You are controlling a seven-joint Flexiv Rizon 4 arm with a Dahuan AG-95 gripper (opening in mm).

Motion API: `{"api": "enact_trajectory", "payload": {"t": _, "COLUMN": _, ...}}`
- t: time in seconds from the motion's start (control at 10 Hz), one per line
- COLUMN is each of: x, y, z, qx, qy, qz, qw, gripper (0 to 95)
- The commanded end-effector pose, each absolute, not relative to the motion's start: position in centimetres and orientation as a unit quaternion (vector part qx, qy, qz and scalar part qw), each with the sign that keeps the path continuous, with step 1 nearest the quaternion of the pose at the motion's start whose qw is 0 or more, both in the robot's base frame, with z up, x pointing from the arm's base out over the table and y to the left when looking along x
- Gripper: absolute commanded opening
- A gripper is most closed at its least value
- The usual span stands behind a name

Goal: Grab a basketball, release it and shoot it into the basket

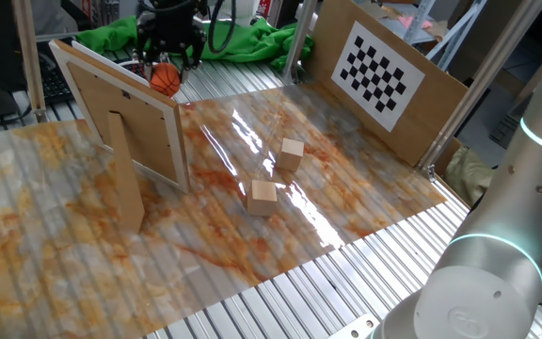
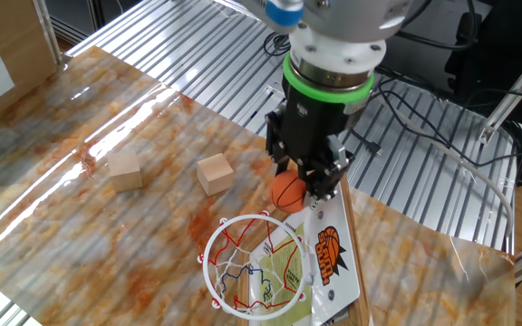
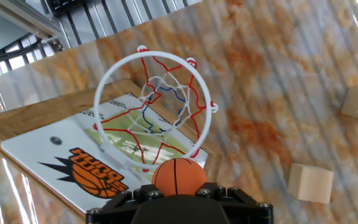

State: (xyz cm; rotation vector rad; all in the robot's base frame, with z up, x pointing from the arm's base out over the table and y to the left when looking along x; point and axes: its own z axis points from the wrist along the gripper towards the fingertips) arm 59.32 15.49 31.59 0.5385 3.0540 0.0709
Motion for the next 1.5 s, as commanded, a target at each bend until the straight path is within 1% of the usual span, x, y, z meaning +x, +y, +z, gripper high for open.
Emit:
{"api": "enact_trajectory", "payload": {"t": 0.1, "x": 59.56, "y": 15.6, "z": 31.69, "qx": 0.164, "qy": 0.986, "qz": 0.029, "qw": 0.021, "gripper": 0.0}}
{"api": "enact_trajectory", "payload": {"t": 0.2, "x": 59.56, "y": 15.6, "z": 31.69, "qx": 0.153, "qy": 0.987, "qz": 0.039, "qw": 0.027, "gripper": 0.0}}
{"api": "enact_trajectory", "payload": {"t": 0.4, "x": 59.56, "y": 15.6, "z": 31.69, "qx": 0.131, "qy": 0.99, "qz": 0.031, "qw": 0.036, "gripper": 0.0}}
{"api": "enact_trajectory", "payload": {"t": 0.6, "x": 59.56, "y": 15.6, "z": 31.69, "qx": 0.111, "qy": 0.993, "qz": 0.032, "qw": 0.037, "gripper": 0.0}}
{"api": "enact_trajectory", "payload": {"t": 0.8, "x": 59.56, "y": 15.6, "z": 31.69, "qx": 0.099, "qy": 0.994, "qz": 0.033, "qw": 0.046, "gripper": 0.0}}
{"api": "enact_trajectory", "payload": {"t": 1.1, "x": 59.56, "y": 15.6, "z": 31.69, "qx": 0.099, "qy": 0.993, "qz": 0.037, "qw": 0.042, "gripper": 0.0}}
{"api": "enact_trajectory", "payload": {"t": 1.3, "x": 59.56, "y": 15.6, "z": 31.69, "qx": 0.11, "qy": 0.992, "qz": 0.047, "qw": 0.039, "gripper": 0.0}}
{"api": "enact_trajectory", "payload": {"t": 1.4, "x": 59.56, "y": 15.6, "z": 31.69, "qx": 0.121, "qy": 0.99, "qz": 0.059, "qw": 0.038, "gripper": 0.0}}
{"api": "enact_trajectory", "payload": {"t": 1.5, "x": 59.83, "y": 15.85, "z": 31.49, "qx": 0.121, "qy": 0.99, "qz": 0.056, "qw": 0.038, "gripper": 0.0}}
